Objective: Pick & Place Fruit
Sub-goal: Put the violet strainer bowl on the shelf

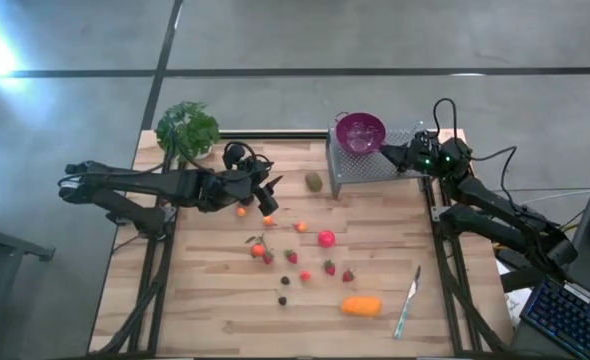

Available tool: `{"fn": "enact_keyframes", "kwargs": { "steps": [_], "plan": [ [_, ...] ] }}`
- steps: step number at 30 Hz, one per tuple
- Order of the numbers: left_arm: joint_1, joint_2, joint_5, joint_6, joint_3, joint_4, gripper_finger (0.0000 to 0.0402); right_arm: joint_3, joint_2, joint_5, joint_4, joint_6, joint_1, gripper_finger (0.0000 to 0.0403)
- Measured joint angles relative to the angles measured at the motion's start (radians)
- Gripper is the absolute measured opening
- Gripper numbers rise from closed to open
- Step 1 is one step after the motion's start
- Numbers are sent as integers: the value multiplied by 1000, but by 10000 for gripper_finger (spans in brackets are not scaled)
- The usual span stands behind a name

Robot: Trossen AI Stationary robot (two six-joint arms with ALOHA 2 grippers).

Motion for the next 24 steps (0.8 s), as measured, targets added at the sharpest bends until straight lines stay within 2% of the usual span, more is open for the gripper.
{"fn": "enact_keyframes", "kwargs": {
  "steps": [3,9,15,19,24],
  "plan": [
    [0,0,0,0,0,0,200,55,-11,-4,-143,-65,0,138],
    [0,0,0,0,0,0,200,248,-9,19,-542,-276,0,171],
    [0,0,0,0,0,0,200,382,5,124,-859,-434,0,193],
    [0,0,0,0,0,0,200,393,12,166,-965,-478,0,195],
    [0,0,0,-2,-1,-1,200,398,10,155,-968,-492,0,185]
  ]
}}
